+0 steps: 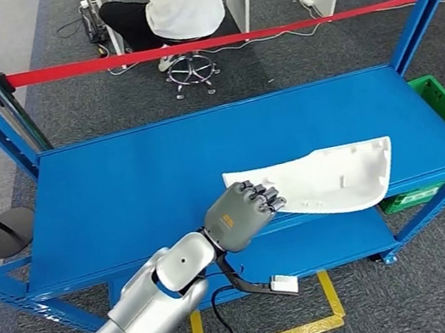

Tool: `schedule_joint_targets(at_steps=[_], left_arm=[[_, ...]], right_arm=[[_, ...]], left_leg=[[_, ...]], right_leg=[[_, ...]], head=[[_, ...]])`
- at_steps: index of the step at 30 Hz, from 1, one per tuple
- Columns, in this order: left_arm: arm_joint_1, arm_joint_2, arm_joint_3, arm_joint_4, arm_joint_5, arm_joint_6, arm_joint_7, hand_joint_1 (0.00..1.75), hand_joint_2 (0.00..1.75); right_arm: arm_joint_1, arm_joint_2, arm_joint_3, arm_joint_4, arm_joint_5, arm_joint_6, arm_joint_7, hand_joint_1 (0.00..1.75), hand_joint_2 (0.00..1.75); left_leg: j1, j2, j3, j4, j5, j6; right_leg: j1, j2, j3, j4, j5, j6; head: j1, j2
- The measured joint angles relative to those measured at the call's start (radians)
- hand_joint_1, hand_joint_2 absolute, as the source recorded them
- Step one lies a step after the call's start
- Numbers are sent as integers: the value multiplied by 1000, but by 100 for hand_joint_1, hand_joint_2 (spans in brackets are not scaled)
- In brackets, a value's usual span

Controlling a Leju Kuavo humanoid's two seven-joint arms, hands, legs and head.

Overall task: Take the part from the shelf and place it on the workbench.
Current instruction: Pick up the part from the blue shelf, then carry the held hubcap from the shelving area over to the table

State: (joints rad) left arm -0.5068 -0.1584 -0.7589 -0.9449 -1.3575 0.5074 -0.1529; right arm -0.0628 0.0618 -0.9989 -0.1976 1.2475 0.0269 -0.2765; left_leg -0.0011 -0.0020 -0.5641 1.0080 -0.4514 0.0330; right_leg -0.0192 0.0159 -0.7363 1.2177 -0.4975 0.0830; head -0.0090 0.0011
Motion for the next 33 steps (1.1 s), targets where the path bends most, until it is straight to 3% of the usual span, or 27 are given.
schedule_joint_targets(at_steps=[2, 3, 6, 7, 8, 11, 13, 15, 16, 17, 18, 20, 22, 24, 26, 27, 28, 30, 31, 32, 33], left_arm=[[11, 6, -2, -2, 0, 4, 10, 175, 175], [19, 10, -2, -6, -1, 7, 16, 175, 175], [47, 28, -4, -30, -9, 16, 29, 175, 175], [55, 34, -4, -38, -12, 19, 32, 175, 175], [61, 40, -4, -44, -14, 22, 35, 175, 175], [78, 52, -6, -57, -19, 29, 40, 175, 175], [83, 58, -6, -61, -25, 33, 41, 175, 175], [86, 63, -6, -62, -29, 37, 41, 175, 175], [86, 64, -7, -61, -30, 36, 40, 175, 175], [84, 62, -8, -60, -29, 35, 37, 175, 175], [79, 56, -9, -57, -28, 33, 33, 175, 175], [58, 37, -12, -45, -22, 29, 25, 175, 175], [31, 13, -14, -30, -15, 25, 18, 175, 175], [14, -5, -16, -15, -11, 22, 15, 175, 175], [9, -17, -17, -1, -10, 21, 15, 175, 175], [6, -23, -18, 5, -10, 20, 15, 175, 175], [3, -28, -18, 10, -10, 20, 15, 175, 175], [-3, -33, -18, 20, -10, 20, 14, 175, 175], [-5, -34, -18, 26, -10, 20, 16, 175, 175], [-6, -35, -18, 31, -10, 20, 20, 175, 175], [-6, -34, -18, 34, -10, 21, 28, 175, 175]], right_arm=[[-1, 0, 0, 0, 3, -1, 0, 0, 0], [0, 0, 0, 0, 5, -2, 0, 0, 0], [-1, 1, 0, 0, 10, -8, 0, 0, 0], [-3, 1, 0, 0, 12, -10, 0, 0, 0], [-4, 2, 0, 0, 13, -12, 0, 0, 0], [-1, 7, 0, 0, 16, -16, 2, 0, 0], [-2, 11, 0, 0, 16, -16, 6, 0, 0], [-7, 13, 0, 0, 12, -16, 10, 0, 0], [-8, 13, 0, 0, 9, -15, 13, 0, 0], [-8, 13, 0, 0, 5, -14, 15, 0, 0], [-8, 13, -1, 0, 1, -11, 18, 0, 0], [-9, 12, -3, 0, -5, -5, 23, 0, 0], [-13, 10, -6, 0, -9, -1, 27, 0, 0], [-13, 7, -9, -1, -13, 1, 30, 0, 0], [-5, 7, -13, -1, -14, 3, 31, 0, 0], [-1, 7, -15, 0, -15, 4, 32, 0, 0], [1, 7, -18, 0, -15, 5, 32, 0, 0], [-3, 7, -20, 0, -13, 7, 33, 0, 0], [-5, 7, -20, 0, -10, 8, 31, 0, 0], [-7, 7, -20, 0, -4, 10, 27, 0, 0], [-7, 7, -20, 0, 4, 12, 20, 0, 0]], left_leg=[[-4, 22, -10, 1, 7, 2], [-6, 31, -14, 1, 10, 2], [-12, 57, -20, 2, 16, -4], [-15, 64, -22, 3, 19, -7], [-16, 71, -24, 4, 22, -12], [-16, 80, -32, 6, 27, -29], [-13, 50, -53, 52, -22, -43], [-8, 17, -94, 167, -108, -53], [-6, 11, -111, 225, -141, -56], [-4, 9, -117, 259, -156, -58], [-2, 7, -105, 258, -154, -59], [6, -7, -29, 156, -113, -62], [13, -44, 42, 40, -86, -61], [11, -59, 54, 8, -79, -46], [9, -39, 41, 11, -59, -25], [9, -29, 32, 11, -47, -16], [9, -18, 21, 10, -35, -7], [5, 2, -2, 10, -13, 3], [2, 14, -15, 10, -3, 6], [-1, 26, -27, 11, 7, 7], [-3, 37, -39, 11, 15, 6]], right_leg=[[0, -7, -16, 80, -38, 2], [1, -9, 4, 65, -30, 1], [8, -43, 137, -126, 29, -12], [12, -54, 165, -173, 40, -18], [15, -59, 176, -196, 43, -25], [16, -40, 162, -201, 62, -42], [9, -27, 146, -208, 83, -52], [4, -12, 122, -210, 103, -57], [3, -3, 108, -210, 114, -57], [2, 6, 94, -210, 125, -56], [0, 15, 80, -210, 136, -52], [-7, 35, 52, -208, 160, -40], [-9, 53, 29, -207, 184, -23], [-10, 68, 19, -217, 210, -8], [-14, 75, 15, -236, 232, 4], [-13, 64, 8, -231, 220, 8], [-11, 46, -4, -204, 187, 10], [-8, 7, -36, -82, 78, 12], [-8, 0, -49, -6, 34, 13], [-8, -4, -53, 52, 12, 14], [-8, -7, -42, 81, 12, 15]], head=[[0, 0], [0, 0], [0, 0], [-1, 0], [-1, 0], [-1, 0], [-2, 0], [-3, 0], [-3, 0], [-3, 0], [-3, 0], [-3, 0], [-2, 0], [1, 0], [2, 0], [6, 0], [10, 0], [18, 0], [19, 0], [20, 0], [20, 0]])
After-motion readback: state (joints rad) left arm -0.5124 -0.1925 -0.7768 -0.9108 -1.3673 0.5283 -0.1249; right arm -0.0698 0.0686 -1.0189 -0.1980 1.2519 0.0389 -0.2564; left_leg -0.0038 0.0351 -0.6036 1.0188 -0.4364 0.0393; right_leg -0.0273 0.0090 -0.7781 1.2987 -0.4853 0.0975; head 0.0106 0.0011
